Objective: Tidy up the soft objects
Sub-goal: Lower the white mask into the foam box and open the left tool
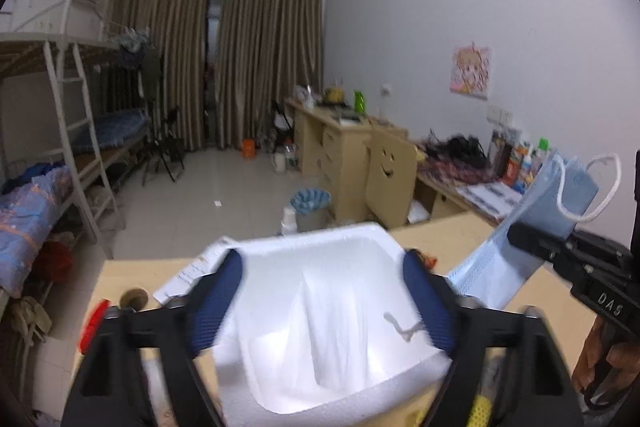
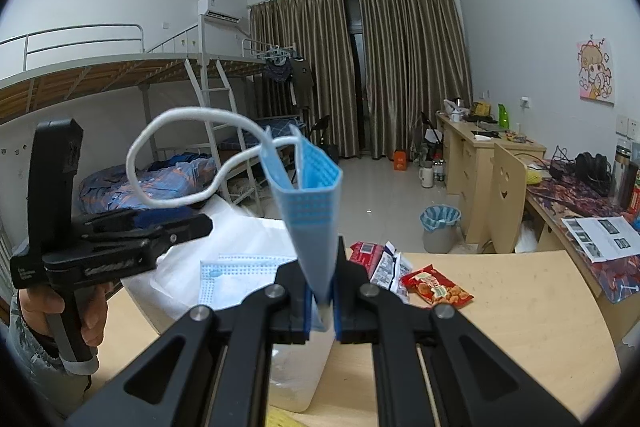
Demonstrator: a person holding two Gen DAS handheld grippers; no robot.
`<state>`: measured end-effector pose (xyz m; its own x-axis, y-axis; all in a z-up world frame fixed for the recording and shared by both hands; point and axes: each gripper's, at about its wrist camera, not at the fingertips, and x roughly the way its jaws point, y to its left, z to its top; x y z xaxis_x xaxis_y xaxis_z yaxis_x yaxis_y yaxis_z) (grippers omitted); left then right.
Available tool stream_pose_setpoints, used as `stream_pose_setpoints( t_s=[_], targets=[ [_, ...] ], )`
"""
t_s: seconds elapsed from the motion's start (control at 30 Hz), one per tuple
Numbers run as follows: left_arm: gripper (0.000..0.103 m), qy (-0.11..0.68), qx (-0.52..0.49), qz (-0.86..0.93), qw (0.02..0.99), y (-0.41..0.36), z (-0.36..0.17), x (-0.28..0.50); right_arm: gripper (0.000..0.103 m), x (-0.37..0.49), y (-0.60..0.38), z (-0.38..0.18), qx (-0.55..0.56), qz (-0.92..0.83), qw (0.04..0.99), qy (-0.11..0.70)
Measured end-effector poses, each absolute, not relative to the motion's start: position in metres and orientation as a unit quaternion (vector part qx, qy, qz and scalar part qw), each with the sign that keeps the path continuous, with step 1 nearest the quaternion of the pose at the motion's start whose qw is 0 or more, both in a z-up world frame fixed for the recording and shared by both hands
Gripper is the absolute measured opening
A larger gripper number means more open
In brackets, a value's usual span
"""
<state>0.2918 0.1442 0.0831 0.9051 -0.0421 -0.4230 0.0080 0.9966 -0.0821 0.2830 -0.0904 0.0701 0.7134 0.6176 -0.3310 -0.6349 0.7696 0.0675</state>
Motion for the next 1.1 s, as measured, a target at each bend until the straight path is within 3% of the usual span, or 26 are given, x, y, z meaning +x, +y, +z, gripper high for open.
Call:
stream_pose_setpoints(
  t_s=[0.23, 1.1],
  targets=[
    [0.098, 0.177, -0.037, 0.017, 0.983, 0.149, 0.095, 0.274, 0.011, 0.285, -0.088, 0.070, -0.027, 0.338, 0.925, 0.172],
    [0.100, 0.131, -0.046, 0.058, 0.989, 0.180, 0.114, 0.224, 0.011, 0.313, -0.027, 0.064, -0.078, 0.380, 0.900, 0.201]
  ],
)
